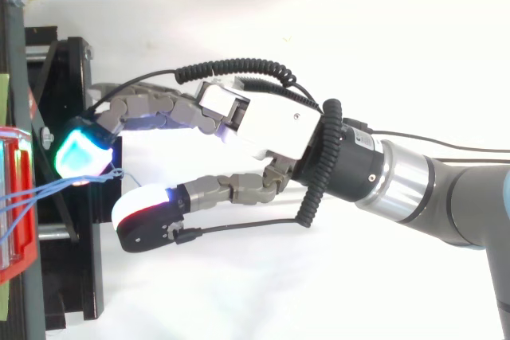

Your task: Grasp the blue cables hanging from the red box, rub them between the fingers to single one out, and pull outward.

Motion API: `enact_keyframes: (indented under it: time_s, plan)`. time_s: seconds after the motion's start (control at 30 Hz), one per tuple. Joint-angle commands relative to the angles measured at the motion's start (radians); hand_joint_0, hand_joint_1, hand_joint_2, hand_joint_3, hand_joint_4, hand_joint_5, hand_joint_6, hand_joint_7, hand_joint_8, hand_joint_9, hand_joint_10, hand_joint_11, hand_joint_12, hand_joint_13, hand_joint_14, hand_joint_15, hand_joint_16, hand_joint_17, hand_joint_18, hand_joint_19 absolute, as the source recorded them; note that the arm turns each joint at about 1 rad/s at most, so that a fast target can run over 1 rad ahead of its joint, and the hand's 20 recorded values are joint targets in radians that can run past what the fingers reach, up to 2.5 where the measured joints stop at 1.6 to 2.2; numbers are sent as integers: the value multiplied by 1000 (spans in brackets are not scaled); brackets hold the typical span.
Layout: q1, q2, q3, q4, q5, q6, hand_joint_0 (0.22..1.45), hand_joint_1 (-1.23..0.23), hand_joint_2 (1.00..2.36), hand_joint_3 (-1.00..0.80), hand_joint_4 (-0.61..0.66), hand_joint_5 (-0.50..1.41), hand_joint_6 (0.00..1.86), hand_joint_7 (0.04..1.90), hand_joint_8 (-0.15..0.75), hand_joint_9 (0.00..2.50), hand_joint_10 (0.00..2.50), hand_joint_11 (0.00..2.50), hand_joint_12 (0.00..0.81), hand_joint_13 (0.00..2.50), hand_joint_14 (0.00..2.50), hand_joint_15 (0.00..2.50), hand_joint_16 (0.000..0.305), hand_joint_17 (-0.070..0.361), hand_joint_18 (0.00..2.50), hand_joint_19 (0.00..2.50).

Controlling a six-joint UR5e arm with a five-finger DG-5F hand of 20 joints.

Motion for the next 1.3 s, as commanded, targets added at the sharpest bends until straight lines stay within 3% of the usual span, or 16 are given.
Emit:
enact_keyframes:
  time_s: [0.0,0.6,0.83,1.03,1.27]
  plan:
    - [5,0,1,-3,0,2,540,-632,1004,-434,289,-126,503,869,264,608,8,239,338,279,6,172,44,99,94,170]
    - [6,1,16,-30,-28,42,556,-629,1006,-427,270,-72,503,1117,264,848,13,409,335,494,11,283,40,90,315,270]
    - [2,21,31,-92,-65,87,556,-623,1006,-428,264,-70,503,1122,264,865,16,419,334,536,14,308,40,91,354,298]
    - [2,52,31,-168,-68,116,557,-622,1006,-426,252,-64,503,1175,264,877,14,426,335,571,14,323,40,90,385,309]
    - [6,55,36,-185,-63,116,565,-629,1005,-429,236,-54,502,1270,261,902,16,443,332,603,14,342,39,88,423,323]
